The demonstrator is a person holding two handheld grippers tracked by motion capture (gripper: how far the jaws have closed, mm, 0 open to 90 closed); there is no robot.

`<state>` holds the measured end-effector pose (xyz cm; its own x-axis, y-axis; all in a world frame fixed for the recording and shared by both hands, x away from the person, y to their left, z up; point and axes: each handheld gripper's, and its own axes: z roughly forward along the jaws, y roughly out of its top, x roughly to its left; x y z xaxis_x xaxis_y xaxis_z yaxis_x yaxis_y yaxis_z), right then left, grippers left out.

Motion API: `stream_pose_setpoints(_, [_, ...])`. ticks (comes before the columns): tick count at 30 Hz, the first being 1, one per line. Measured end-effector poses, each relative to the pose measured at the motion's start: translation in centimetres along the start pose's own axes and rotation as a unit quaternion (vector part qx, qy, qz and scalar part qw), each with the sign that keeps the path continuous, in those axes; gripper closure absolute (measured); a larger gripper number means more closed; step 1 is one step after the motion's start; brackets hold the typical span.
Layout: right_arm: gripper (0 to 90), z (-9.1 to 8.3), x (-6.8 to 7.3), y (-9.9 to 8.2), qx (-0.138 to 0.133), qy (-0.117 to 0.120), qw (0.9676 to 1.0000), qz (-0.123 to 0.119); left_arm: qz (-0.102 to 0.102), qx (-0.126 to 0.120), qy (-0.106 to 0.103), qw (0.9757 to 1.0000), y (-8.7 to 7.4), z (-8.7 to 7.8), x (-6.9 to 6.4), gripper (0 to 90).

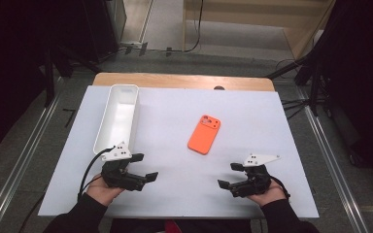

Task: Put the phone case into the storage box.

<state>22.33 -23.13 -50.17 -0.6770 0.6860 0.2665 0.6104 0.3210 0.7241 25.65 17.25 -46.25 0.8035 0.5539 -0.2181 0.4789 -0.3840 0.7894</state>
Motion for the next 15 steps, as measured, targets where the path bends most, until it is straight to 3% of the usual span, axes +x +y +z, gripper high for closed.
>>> stream_pose_setpoints(15, [13.4, -0.3, 0.0, -0.3, 0.000, -0.001, 1.0000, 0.004, 0.009, 0.012, -0.001, 0.9999, 1.6, 1.6, -0.6, 12.4])
